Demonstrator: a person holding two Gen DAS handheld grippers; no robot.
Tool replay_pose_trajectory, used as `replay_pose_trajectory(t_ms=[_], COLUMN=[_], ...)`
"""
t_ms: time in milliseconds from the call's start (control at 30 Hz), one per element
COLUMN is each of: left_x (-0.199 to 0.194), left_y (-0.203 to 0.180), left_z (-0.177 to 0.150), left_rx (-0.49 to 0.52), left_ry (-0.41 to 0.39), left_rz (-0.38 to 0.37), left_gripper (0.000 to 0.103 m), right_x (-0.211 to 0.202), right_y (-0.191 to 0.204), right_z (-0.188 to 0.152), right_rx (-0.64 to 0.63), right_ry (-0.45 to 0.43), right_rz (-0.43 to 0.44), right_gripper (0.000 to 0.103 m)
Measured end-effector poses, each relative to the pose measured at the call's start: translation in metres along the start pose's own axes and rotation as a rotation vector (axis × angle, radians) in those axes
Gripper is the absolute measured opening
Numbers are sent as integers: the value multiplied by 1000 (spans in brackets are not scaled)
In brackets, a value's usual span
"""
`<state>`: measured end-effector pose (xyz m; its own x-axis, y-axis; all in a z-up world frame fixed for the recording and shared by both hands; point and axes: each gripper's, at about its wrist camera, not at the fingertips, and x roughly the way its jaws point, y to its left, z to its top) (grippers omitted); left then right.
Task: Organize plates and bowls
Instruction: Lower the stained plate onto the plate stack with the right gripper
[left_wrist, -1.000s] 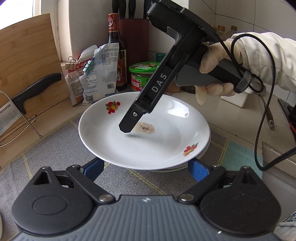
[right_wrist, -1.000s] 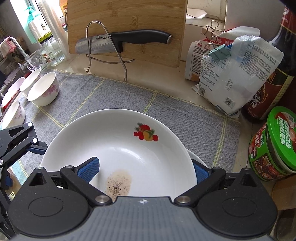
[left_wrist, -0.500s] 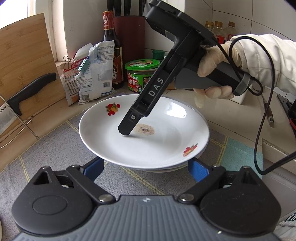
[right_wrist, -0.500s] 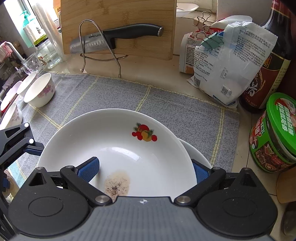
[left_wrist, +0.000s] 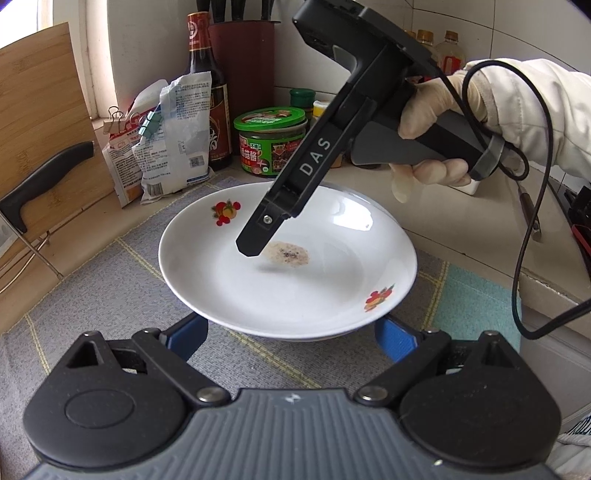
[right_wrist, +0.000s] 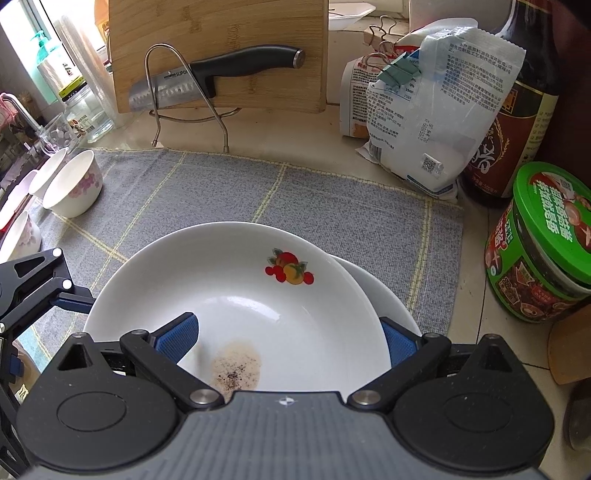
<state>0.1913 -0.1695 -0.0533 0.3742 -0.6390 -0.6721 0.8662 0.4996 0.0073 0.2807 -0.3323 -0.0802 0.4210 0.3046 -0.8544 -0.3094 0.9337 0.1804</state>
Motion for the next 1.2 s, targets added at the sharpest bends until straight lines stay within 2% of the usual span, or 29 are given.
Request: replay_pose_trajectory(t_ms=[233,933,1200], left_x=[3,4,-1], left_y=[-2,-1,-2], left_z=[2,7,8], left_rx=[-2,33,47], left_ry=[6,12,9], left_rz=[-24,-24,-18], left_gripper=[97,99,99], right_x=[-5,-6,-4], right_y=[-2,1,6], right_z=[-6,-9,-9], right_rx=[11,9,11], right_ry=[3,31,55], right_rz=[-25,-57,-98], right_gripper=[103,103,103])
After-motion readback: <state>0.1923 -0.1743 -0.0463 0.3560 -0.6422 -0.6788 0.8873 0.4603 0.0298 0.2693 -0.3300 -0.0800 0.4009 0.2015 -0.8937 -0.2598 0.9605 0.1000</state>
